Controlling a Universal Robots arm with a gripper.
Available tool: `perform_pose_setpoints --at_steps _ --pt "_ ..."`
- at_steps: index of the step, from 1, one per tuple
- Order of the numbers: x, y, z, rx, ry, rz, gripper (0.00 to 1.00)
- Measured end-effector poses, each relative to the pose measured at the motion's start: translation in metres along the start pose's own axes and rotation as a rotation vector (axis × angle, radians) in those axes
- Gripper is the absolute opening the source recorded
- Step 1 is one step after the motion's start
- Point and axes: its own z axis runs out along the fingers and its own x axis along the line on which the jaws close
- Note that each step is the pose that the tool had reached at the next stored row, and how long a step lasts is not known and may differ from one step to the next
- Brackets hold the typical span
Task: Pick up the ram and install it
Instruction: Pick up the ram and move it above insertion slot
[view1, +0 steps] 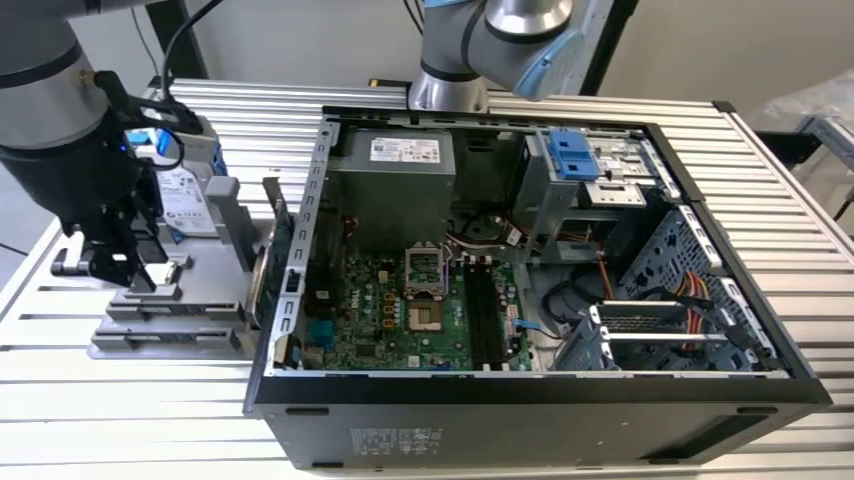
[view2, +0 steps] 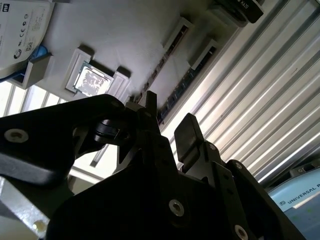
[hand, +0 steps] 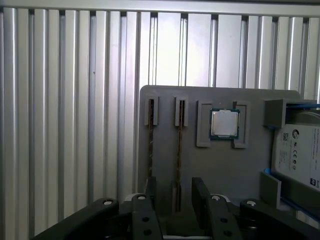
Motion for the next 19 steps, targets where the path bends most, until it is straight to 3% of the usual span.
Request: perform_pose_setpoints --at_steps 19 --pt "0.0 -0.0002 0.0086 0.0009 0.0 0.0 1.0"
